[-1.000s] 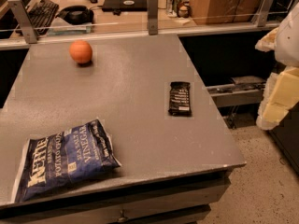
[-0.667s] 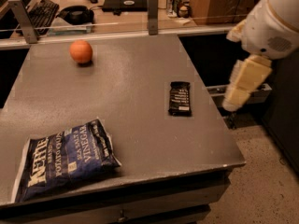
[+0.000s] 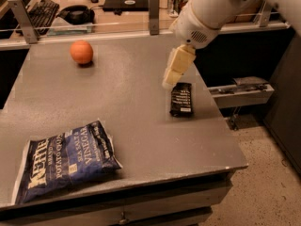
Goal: Move orange near rxbar chocolate
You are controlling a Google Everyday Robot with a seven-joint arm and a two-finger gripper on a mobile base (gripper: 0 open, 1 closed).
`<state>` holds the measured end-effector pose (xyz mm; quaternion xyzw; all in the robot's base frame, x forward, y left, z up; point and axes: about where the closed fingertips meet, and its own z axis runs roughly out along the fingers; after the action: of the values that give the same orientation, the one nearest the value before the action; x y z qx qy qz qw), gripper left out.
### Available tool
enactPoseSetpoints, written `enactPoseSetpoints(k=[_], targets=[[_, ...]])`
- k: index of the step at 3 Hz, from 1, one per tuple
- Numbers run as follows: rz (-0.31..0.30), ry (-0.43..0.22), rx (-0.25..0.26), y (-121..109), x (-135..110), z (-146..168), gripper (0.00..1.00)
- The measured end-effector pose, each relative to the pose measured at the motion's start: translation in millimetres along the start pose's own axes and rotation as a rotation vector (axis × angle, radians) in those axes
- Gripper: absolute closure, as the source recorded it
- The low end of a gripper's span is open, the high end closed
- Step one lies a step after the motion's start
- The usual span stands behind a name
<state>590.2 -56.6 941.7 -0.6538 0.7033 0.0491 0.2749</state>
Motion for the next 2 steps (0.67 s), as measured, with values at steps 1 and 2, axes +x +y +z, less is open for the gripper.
enactPoseSetpoints(k=[1,2], targets=[[-0.006,-0.118,-0.005,-43.8,-54.7,63.4,0.0],[-0.006,-0.118,-0.005,-43.7,-54.7,63.4,0.0]])
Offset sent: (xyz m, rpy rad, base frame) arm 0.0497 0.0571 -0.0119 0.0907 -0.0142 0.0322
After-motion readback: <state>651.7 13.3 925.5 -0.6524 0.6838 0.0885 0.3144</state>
